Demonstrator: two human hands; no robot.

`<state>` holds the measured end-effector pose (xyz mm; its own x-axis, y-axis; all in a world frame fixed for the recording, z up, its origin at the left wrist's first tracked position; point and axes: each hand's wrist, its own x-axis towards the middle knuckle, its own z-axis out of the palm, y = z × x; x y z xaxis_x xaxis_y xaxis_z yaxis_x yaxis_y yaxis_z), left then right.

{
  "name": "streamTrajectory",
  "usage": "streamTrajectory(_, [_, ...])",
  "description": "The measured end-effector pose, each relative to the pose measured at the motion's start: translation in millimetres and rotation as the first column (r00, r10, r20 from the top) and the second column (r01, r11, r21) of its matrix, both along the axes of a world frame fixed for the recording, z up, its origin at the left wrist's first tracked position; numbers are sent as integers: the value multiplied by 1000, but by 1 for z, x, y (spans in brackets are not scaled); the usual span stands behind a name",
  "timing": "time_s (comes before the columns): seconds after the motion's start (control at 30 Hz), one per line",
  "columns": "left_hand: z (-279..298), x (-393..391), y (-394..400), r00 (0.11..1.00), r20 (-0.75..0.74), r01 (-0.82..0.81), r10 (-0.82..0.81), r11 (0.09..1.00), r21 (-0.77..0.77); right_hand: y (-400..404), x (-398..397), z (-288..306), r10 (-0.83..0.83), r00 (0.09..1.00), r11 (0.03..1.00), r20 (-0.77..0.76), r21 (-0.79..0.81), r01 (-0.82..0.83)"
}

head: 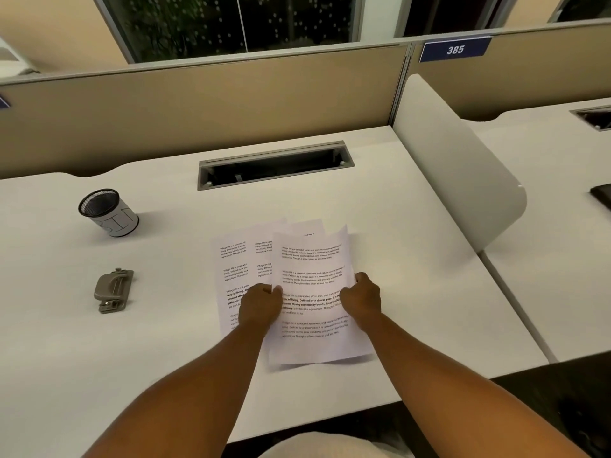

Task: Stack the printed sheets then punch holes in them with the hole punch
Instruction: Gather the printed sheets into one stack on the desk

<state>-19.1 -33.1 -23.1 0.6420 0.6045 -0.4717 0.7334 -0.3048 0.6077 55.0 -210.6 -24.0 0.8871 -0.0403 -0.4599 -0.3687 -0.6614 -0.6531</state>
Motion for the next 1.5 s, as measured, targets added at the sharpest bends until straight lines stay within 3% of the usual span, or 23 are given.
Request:
streamTrajectory(0.2, [0,-8,11,974,11,-227,227,966,123,-5,12,1,-3,996,999,86,44,-1])
streamTrajectory(0.3, [1,-5,8,964,-52,-252,260,959,134,-8,15,3,40,993,998,113,-48,-35])
streamTrajectory(0.43, [6,3,-3,952,-173,-224,252,961,163,-10,17,2,84,990,985,111,-163,-65])
streamTrajectory(0.73, [0,13,-5,936,-310,-106,167,973,205,-8,19,1,2,999,995,54,-103,3])
streamTrajectory(1.03, [-7,17,-12,942,-224,-222,249,965,138,-7,20,-3,-2,1000,998,28,-61,4])
streamTrajectory(1.33, [-9,20,-15,924,-307,-142,226,951,273,7,21,-5,-76,994,996,-79,44,80])
streamTrajectory(1.5, [-16,22,-13,937,-300,-102,177,963,249,14,21,-4,-62,995,996,-75,64,67])
